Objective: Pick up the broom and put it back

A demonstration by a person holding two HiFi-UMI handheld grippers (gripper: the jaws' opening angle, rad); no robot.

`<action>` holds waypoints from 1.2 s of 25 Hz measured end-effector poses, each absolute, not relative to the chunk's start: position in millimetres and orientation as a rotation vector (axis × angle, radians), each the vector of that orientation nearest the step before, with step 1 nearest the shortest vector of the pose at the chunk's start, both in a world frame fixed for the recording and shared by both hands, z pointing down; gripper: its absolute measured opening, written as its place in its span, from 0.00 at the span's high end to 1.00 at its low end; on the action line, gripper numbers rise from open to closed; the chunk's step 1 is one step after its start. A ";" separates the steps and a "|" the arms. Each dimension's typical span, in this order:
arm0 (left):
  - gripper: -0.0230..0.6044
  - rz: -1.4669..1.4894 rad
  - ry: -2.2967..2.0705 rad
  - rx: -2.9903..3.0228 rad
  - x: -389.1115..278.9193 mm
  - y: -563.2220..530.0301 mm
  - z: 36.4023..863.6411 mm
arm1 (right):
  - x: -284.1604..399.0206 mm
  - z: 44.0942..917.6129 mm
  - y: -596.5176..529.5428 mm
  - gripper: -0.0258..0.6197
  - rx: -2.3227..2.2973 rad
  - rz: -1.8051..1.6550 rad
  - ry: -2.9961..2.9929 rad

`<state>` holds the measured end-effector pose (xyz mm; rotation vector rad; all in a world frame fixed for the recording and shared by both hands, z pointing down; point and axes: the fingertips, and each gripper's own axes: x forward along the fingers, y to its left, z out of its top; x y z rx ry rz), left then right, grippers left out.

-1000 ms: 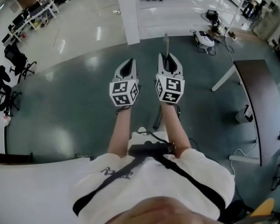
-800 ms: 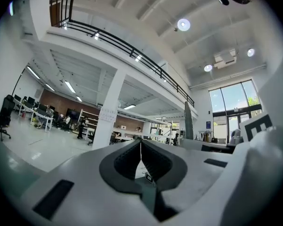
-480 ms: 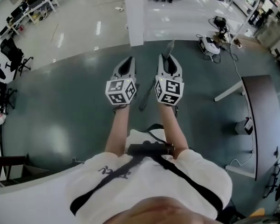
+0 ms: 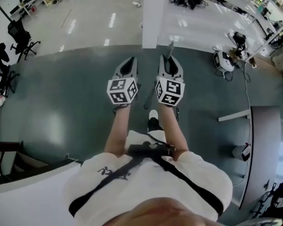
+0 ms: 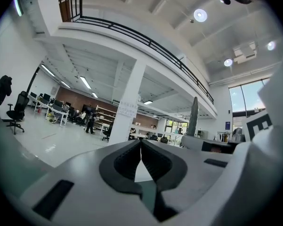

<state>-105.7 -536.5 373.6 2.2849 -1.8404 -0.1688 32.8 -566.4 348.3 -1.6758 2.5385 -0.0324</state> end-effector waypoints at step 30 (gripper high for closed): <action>0.94 -0.082 -1.800 2.313 -112.1 -1013.2 402.1 | 9.2 409.2 -1036.2 0.81 -1.713 -0.161 2.636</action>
